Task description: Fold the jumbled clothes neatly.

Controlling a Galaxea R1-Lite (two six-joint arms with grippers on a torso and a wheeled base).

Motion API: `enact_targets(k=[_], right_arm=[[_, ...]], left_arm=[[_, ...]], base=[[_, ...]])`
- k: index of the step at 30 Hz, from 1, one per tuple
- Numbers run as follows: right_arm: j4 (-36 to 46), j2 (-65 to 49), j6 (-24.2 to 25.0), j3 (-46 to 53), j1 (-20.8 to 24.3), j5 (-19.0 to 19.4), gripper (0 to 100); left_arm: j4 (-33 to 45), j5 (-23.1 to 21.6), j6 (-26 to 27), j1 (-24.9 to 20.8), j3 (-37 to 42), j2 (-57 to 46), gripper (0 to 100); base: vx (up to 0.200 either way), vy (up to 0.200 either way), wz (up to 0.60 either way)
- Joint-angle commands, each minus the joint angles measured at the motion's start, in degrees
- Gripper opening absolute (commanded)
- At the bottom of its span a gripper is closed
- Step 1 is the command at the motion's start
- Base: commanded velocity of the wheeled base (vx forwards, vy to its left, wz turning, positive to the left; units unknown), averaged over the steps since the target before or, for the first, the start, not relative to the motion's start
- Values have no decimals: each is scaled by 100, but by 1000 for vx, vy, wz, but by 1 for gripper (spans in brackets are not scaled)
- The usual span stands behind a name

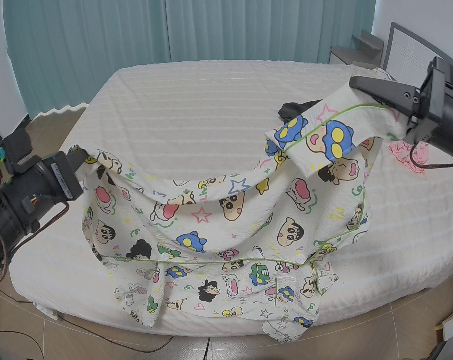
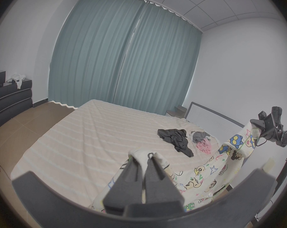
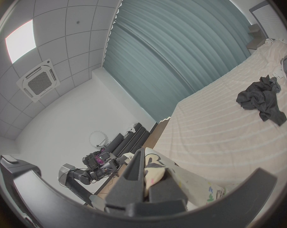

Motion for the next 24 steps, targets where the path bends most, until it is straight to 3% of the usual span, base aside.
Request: enact_targets(k=[1, 8, 15, 24], right_arm=[[-347, 775, -28, -131, -352, -52, 0], [-576, 1531, -222, -289, -616, -52, 0], [-945, 2427, -257, -772, -616, -482, 0], [-1349, 3192, -248, -878, -581, -509, 0]], left_arm=[[-374, 19, 5, 272, -399, 1074, 0], [-813, 28, 5, 588, -856, 2190, 0], [-1139, 177, 40, 887, -1515, 3113, 0], [-1253, 327, 58, 1186, -1778, 3772, 0]], base=[[200, 0, 0], [200, 0, 0], [200, 0, 0], [200, 0, 0]])
